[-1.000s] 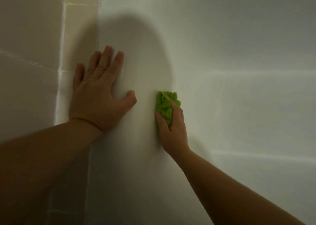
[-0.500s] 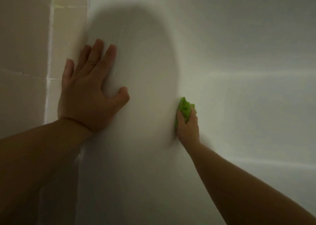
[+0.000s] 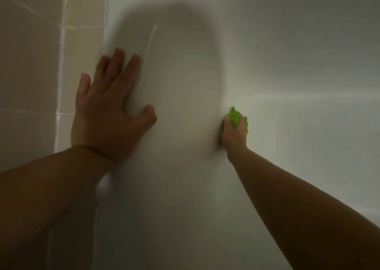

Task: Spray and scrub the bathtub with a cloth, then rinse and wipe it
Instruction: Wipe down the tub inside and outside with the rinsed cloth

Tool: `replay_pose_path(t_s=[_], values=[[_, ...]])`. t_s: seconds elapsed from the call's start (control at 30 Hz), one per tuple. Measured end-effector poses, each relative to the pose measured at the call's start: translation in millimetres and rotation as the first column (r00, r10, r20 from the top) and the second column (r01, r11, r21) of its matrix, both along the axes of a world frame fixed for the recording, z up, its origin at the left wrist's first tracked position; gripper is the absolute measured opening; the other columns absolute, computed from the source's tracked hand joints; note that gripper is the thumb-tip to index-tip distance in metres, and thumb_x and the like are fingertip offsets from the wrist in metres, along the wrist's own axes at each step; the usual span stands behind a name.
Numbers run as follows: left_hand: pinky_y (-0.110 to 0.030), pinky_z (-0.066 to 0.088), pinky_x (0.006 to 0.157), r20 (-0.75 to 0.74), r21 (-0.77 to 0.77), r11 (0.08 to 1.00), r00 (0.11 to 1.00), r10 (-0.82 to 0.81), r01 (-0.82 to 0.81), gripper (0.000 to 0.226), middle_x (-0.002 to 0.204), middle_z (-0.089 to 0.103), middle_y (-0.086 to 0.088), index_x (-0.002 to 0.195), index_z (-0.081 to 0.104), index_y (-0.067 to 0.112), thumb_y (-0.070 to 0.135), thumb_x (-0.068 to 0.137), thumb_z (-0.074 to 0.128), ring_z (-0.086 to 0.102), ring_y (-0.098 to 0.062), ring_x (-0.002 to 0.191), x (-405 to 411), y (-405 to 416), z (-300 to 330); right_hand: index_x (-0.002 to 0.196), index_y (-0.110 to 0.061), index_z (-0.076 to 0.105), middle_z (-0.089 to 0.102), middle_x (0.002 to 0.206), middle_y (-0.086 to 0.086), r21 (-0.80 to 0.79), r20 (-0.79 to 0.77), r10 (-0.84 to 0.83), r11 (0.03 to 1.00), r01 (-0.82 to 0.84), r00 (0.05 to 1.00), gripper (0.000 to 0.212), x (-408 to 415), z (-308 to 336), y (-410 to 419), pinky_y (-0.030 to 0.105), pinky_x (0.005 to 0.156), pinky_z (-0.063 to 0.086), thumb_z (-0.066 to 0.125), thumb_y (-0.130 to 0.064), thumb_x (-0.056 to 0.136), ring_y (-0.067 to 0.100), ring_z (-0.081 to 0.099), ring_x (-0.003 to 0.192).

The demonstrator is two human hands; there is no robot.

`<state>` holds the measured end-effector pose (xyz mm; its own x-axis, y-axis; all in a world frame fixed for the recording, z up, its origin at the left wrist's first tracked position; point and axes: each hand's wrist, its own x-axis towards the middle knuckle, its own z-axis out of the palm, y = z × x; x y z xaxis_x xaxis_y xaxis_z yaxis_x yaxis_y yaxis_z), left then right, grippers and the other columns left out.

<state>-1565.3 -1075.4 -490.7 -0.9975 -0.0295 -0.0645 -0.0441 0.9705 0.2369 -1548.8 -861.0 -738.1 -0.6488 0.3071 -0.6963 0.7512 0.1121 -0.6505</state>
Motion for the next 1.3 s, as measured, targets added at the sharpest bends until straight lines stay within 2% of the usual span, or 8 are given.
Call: replay_pose_path(t_s=[0.1,0.23,0.33,0.43,0.67,1.0,1.17,1.3], values=[[-0.054,0.008,0.126,-0.007,0.001,1.0,1.0,-0.002,0.002,0.084,0.171,0.021,0.001,0.162,0.029,0.034,0.054,0.084,0.051,0.015,-0.022,0.158,-4.4,-0.7,-0.3,0.15,-0.026,0.043,0.051,0.146,0.007,-0.044,-0.075,-0.036,0.999,0.032,0.997,0.076,-30.2,35.3,-18.4,0.051,0.114,0.04,0.052,-0.064,0.084,0.032,0.05,0.132],[-0.054,0.01,0.124,-0.034,0.003,1.0,0.999,-0.025,0.025,0.076,0.17,0.023,-0.001,0.162,0.03,0.033,0.049,0.091,0.051,0.017,-0.023,0.158,-11.3,-2.6,-2.6,0.155,-0.029,0.039,0.048,0.147,0.007,-0.034,-0.268,0.038,0.998,-0.049,0.963,0.069,-24.2,108.8,-55.9,0.044,0.116,0.038,0.059,-0.055,0.095,0.028,0.048,0.133],[-0.053,0.011,0.125,-0.06,0.021,0.999,0.998,-0.022,0.024,0.069,0.169,0.026,-0.002,0.161,0.034,0.03,0.044,0.096,0.052,0.02,-0.024,0.157,-16.3,-3.2,-3.9,0.152,-0.044,0.033,0.042,0.15,-0.004,0.001,-0.49,0.174,0.98,-0.2,0.854,0.063,7.9,158.9,-80.3,0.036,0.114,0.037,0.058,-0.058,0.095,0.018,0.042,0.137],[-0.05,0.01,0.125,-0.081,0.057,0.998,0.997,0.001,0.004,0.059,0.168,0.029,-0.001,0.159,0.039,0.031,0.04,0.101,0.048,0.021,-0.022,0.157,-19.3,-3.6,-4.5,0.151,-0.044,0.036,0.043,0.151,-0.001,0.039,-0.606,0.265,0.952,-0.305,0.75,0.063,13.9,152.6,-69.2,0.042,0.115,0.041,0.061,-0.055,0.094,0.019,0.043,0.141],[-0.045,0.012,0.127,-0.116,0.108,0.992,0.991,0.073,-0.061,0.051,0.166,0.033,0.004,0.157,0.043,0.031,0.03,0.106,0.041,0.024,-0.013,0.155,-24.4,-6.7,-8.4,0.155,-0.046,0.032,0.032,0.16,0.001,-0.016,-0.539,0.083,0.994,-0.108,0.838,0.066,-78.2,153.8,-75.9,0.053,0.118,0.038,0.061,-0.054,0.096,0.024,0.036,0.148],[-0.037,0.01,0.128,-0.109,0.1,0.991,0.989,0.104,-0.093,0.055,0.166,0.031,0.003,0.158,0.041,0.026,0.028,0.104,0.035,0.021,-0.007,0.153,-33.0,-9.2,-7.1,0.145,-0.026,0.058,0.045,0.151,0.01,0.22,-0.76,0.431,0.875,-0.432,0.487,0.055,-29.8,171.1,-67.5,0.046,0.114,0.041,0.072,-0.037,0.094,0.029,0.041,0.142],[-0.035,0.009,0.127,-0.111,0.094,0.99,0.987,0.116,-0.105,0.053,0.167,0.029,0.006,0.158,0.04,0.03,0.033,0.105,0.036,0.02,-0.004,0.153,-35.0,-8.8,-8.5,0.152,-0.027,0.049,0.019,0.17,0.016,0.312,-0.717,0.388,0.922,-0.23,0.579,0.061,-110.8,170.4,-62.7,0.055,0.121,0.031,0.069,-0.039,0.096,0.035,0.018,0.156],[-0.038,0.01,0.127,-0.114,0.08,0.993,0.989,0.097,-0.088,0.052,0.167,0.03,0.005,0.158,0.04,0.03,0.033,0.106,0.036,0.021,-0.008,0.155,-39.9,-8.8,-8.8,0.15,-0.027,0.053,0.023,0.169,0.013,0.268,-0.738,0.346,0.938,-0.219,0.579,0.057,-107.1,183.1,-76.8,0.056,0.12,0.032,0.069,-0.038,0.096,0.033,0.017,0.157]])
